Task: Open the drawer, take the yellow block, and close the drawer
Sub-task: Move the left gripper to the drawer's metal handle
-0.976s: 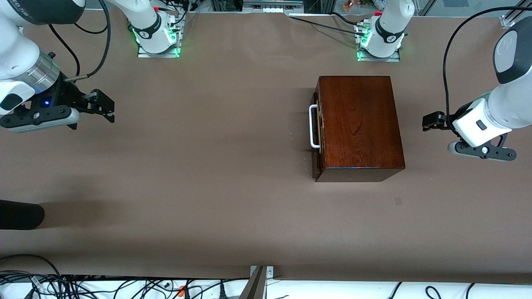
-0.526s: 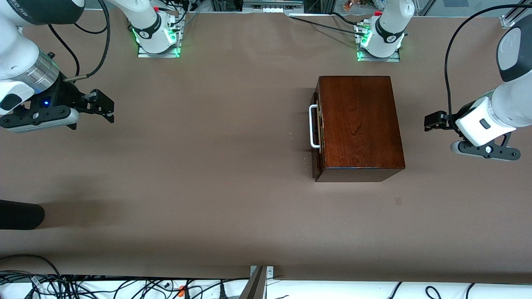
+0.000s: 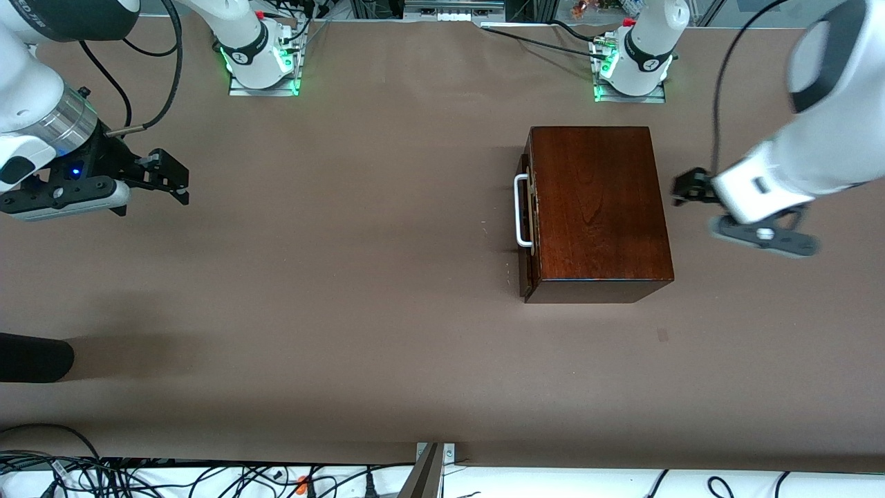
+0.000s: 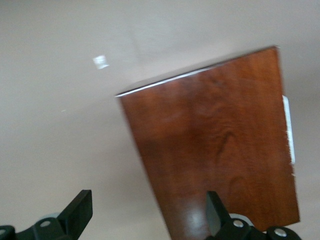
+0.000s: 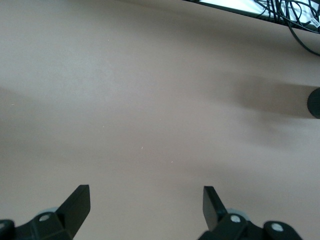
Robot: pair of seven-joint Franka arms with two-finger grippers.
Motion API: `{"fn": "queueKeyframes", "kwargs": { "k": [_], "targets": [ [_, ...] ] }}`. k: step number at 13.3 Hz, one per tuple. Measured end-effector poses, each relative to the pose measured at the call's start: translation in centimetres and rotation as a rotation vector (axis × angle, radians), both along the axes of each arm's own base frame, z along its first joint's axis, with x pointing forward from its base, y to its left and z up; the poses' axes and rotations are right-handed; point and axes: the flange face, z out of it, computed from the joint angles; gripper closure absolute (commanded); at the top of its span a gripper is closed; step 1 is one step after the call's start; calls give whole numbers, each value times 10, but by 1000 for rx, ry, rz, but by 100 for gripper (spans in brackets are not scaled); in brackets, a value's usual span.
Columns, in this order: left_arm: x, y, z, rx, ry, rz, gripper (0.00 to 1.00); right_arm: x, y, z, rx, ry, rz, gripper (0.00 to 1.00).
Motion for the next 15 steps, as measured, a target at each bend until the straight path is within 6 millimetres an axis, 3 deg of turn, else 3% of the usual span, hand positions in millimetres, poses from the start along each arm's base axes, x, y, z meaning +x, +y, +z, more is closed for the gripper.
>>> {"fn": "queueKeyframes", "kwargs": {
  "k": [4, 8, 11, 15],
  "targets": [
    [-23, -138, -53, 30, 27, 23, 0, 0, 0, 0, 0, 0, -1, 0],
    [-52, -252, -121, 82, -25, 162, 0, 0, -2, 0, 0, 0, -3, 0],
    [-76, -297, -175, 215, -75, 168, 0, 0, -3, 0, -1, 0, -3, 0],
    [-86, -311, -223, 317, -139, 173, 0, 0, -3, 0, -1, 0, -2, 0]
  ]
}}
